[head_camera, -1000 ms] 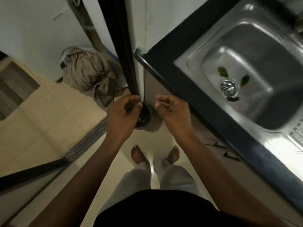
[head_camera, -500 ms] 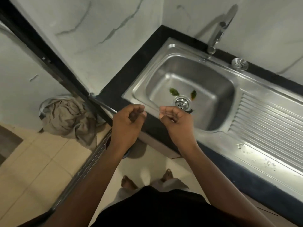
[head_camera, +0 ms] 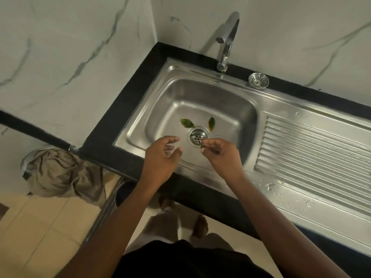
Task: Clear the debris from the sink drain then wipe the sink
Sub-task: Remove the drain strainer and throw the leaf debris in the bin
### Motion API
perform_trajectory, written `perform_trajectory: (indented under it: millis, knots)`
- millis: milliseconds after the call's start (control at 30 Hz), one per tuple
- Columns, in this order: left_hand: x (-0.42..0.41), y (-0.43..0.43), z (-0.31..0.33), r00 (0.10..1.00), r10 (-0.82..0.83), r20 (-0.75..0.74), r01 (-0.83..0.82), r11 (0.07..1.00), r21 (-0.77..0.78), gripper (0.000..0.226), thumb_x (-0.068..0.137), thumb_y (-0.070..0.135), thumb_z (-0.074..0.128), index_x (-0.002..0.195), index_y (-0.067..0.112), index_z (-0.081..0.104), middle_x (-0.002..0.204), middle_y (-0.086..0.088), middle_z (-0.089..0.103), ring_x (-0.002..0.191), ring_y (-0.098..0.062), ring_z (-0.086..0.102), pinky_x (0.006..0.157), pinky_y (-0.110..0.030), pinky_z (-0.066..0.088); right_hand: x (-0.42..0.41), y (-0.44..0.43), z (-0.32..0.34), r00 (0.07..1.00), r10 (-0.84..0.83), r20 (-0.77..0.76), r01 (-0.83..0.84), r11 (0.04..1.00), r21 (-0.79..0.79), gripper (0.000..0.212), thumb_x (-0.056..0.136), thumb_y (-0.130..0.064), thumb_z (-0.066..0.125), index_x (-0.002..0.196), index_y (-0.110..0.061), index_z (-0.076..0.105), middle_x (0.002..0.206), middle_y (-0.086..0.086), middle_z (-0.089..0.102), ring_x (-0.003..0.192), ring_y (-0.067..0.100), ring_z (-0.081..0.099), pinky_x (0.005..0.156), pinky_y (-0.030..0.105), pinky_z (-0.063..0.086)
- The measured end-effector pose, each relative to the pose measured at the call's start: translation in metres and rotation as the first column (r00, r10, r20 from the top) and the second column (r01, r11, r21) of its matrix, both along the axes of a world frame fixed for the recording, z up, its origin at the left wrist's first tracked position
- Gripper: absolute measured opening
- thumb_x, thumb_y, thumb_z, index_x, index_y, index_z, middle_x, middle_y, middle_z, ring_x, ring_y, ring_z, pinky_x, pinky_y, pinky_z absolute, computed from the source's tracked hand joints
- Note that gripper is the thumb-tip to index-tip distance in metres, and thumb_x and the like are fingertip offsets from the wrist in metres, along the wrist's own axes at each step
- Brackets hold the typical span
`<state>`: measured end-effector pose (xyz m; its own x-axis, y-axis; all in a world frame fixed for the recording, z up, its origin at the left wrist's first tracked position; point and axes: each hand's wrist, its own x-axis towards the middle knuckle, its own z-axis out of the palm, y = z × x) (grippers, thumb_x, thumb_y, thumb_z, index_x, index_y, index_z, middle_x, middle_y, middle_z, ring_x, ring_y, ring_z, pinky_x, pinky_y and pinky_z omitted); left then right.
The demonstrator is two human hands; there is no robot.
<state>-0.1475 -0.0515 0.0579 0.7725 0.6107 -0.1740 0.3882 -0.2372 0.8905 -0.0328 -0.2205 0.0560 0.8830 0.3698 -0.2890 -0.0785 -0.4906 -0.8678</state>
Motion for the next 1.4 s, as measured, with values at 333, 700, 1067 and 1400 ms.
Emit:
perform_trajectory:
  millis: [333, 700, 1067, 1400]
  knots:
    - [0.126, 0.054, -0.06, 0.916, -0.354, -0.189, 0.388, 0.9, 0.197, 0.038, 0.089, 0.021, 0.079, 0.127, 0.019, 0.071, 0.129, 0.001, 0.07, 0.112, -0.021, 0.067, 0.1, -0.04, 0.056, 0.082, 0.021, -0.076, 0.998, -0.028, -0.048, 0.007, 0.927, -0.374, 0.044, 0.088, -0.024, 0.077, 0.13, -0.011, 0.069, 0.129, 0.004, 0.072, 0.111, 0.02, 0.071, 0.097, 0.031, 0.054]
    - [0.184, 0.073, -0.129, 0.748, -0.507, -0.428, 0.637, 0.729, 0.251, 0.041, 0.089, 0.025, 0.079, 0.128, 0.021, 0.07, 0.138, -0.001, 0.06, 0.12, -0.024, 0.064, 0.097, -0.042, 0.056, 0.087, 0.06, -0.152, 0.997, -0.037, -0.07, -0.011, 0.81, -0.586, 0.028, 0.088, -0.025, 0.072, 0.113, -0.013, 0.068, 0.116, 0.008, 0.06, 0.094, 0.026, 0.061, 0.078, 0.03, 0.047]
    - [0.206, 0.061, -0.181, 0.668, -0.534, -0.519, 0.738, 0.563, 0.371, 0.027, 0.094, 0.016, 0.07, 0.121, 0.015, 0.073, 0.116, -0.008, 0.074, 0.102, -0.028, 0.072, 0.085, -0.041, 0.06, 0.092, 0.076, -0.177, 0.99, 0.139, -0.008, -0.108, 0.734, -0.67, 0.029, 0.098, -0.007, 0.058, 0.126, -0.008, 0.066, 0.119, 0.011, 0.063, 0.106, 0.027, 0.062, 0.087, 0.036, 0.054]
    - [0.224, 0.069, -0.183, 0.608, -0.552, -0.57, 0.789, 0.497, 0.361, 0.024, 0.09, 0.009, 0.068, 0.11, 0.016, 0.078, 0.101, -0.012, 0.078, 0.091, -0.033, 0.074, 0.077, -0.041, 0.061, 0.142, 0.066, -0.178, 0.981, -0.169, -0.1, 0.105, 0.883, -0.457, 0.017, 0.089, -0.008, 0.074, 0.087, -0.025, 0.075, 0.079, -0.011, 0.066, 0.074, 0.003, 0.062, 0.058, 0.006, 0.037]
